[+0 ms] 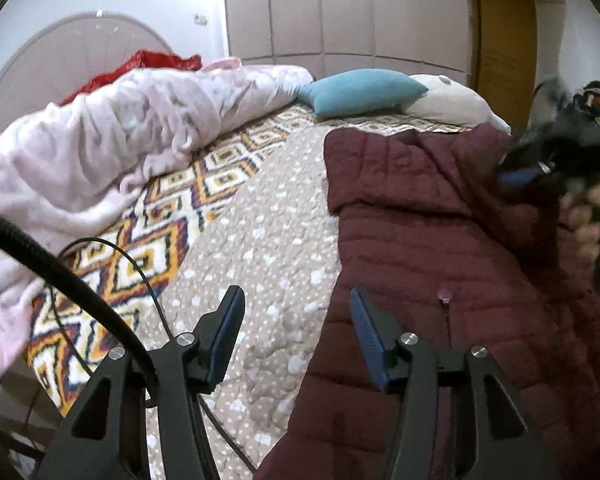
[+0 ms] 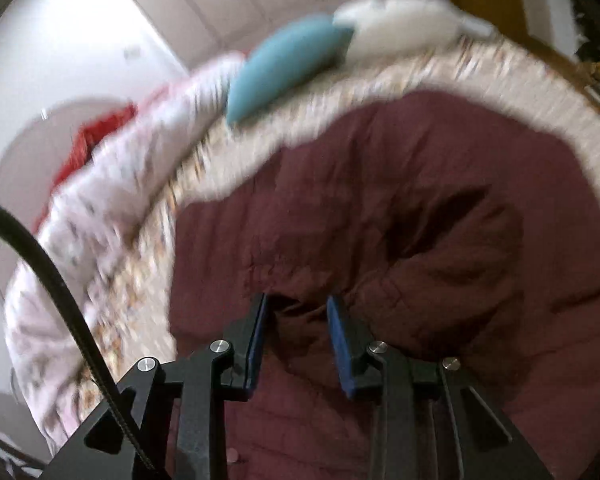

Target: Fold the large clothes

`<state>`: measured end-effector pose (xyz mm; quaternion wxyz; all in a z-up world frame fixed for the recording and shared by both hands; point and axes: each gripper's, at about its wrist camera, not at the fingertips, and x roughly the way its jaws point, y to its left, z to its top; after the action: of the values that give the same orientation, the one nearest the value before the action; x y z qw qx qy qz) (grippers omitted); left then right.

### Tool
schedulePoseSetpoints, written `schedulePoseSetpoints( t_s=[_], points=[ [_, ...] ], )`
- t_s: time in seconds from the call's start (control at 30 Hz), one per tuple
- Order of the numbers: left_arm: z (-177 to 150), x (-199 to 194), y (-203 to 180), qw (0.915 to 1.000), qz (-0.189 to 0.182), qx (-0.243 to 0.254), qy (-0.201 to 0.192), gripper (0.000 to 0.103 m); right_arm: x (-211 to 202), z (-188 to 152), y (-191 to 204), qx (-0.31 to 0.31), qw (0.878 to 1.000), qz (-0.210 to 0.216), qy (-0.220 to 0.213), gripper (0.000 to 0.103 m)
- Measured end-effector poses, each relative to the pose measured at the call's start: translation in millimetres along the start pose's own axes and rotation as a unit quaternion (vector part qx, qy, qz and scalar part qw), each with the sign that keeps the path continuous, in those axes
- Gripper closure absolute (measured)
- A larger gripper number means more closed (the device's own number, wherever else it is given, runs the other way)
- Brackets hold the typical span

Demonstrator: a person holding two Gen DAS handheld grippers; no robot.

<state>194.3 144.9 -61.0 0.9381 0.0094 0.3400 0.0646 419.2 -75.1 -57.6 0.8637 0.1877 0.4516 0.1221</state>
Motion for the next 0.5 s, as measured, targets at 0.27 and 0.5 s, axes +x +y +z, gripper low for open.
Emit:
schedulePoseSetpoints(
  t_s=[0.27,0.5],
  points=[
    [-6.4,6.7,6.4,0.9998,-0.003,-0.012,0.012,0.049,32.7,-24.1,-0.3,-0.025,0.999,-0.041,0.008,0.067],
    [-6.7,1.9,-3.5,1.0,-0.002,-0.002,0.01,0.049,-45.8,-34.6,15.6,-0.046,0.998,0.028,-0.034,0.063]
  ],
)
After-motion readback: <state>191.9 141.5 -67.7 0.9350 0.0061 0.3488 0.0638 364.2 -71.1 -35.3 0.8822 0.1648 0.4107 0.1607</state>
